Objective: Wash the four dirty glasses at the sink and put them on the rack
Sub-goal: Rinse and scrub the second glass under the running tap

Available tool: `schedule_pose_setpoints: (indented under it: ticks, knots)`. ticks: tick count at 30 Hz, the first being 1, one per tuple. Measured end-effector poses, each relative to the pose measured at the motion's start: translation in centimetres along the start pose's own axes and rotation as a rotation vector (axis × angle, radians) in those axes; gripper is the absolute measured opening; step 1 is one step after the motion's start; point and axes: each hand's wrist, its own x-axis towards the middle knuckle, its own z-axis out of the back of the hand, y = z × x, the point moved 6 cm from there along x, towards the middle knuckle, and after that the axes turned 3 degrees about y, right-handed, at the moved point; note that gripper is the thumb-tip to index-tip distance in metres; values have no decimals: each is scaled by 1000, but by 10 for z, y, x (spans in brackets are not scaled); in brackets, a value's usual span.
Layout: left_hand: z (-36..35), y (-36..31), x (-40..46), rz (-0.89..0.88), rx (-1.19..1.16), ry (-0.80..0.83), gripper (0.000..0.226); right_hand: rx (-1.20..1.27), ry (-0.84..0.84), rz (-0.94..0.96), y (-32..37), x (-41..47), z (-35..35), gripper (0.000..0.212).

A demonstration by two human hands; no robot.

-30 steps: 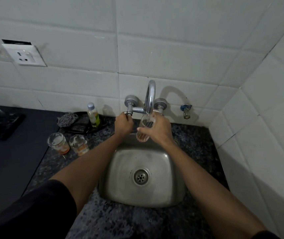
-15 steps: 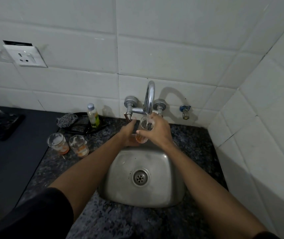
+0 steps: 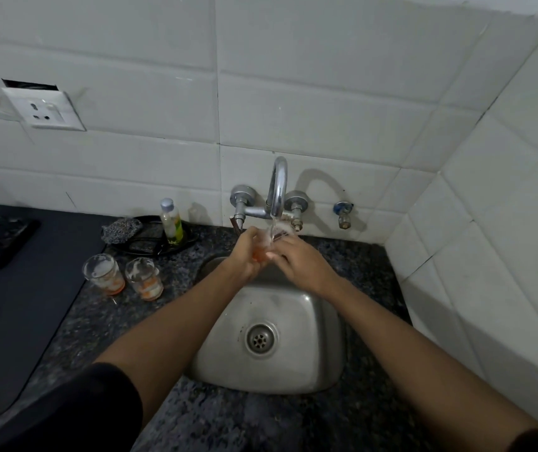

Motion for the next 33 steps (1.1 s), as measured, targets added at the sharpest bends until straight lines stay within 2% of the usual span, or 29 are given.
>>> schedule_pose_setpoints:
  ticks: [2,6,8,10,13,15,18,21,23,26,28,29,31,33]
  knots:
    - [-3,0,-1,29,-5,31,12,80,76,-30,-4,6,2,21]
    - [-1,2,-4,147,172,46,38,-59,231,87,-6,8,13,11]
    - [-3,0,-3,149,183,38,35,-118,216,123,-10,7,11,15]
    - [-7,-7,0,68,172,4,32,-11,155,26,-10,8,4,12]
    - [-8,-9,5,-5,180,-5,22,69,64,-98,-10,13,-5,20]
    - [-11,-6,1,54,174,39,25,-18,128,-50,-6,15,-1,12]
    - [-5,-12,4,100,227,-37,33,-206,183,80,-12,17,1,27]
    - [-8,-17,4,16,162,-64,24,-71,129,-85,-15,15,-3,19]
    - [-12,-15,0,4,147,-69,17,5,115,-140,-12,16,-8,21]
    - [-11,-9,-2,78,184,-44,29,-93,181,-41,-4,17,3,25]
    - [-9,-12,3,90,249,-20,32,-267,123,117,1,16,9,33]
    - [-11,-14,4,77,243,-10,30,-287,107,114,0,15,7,34]
    - [-15,-18,5,48,226,-19,25,-193,135,-34,-3,14,0,23]
    - [-17,-18,-2,41,220,-39,32,-120,166,-83,-2,16,-7,21]
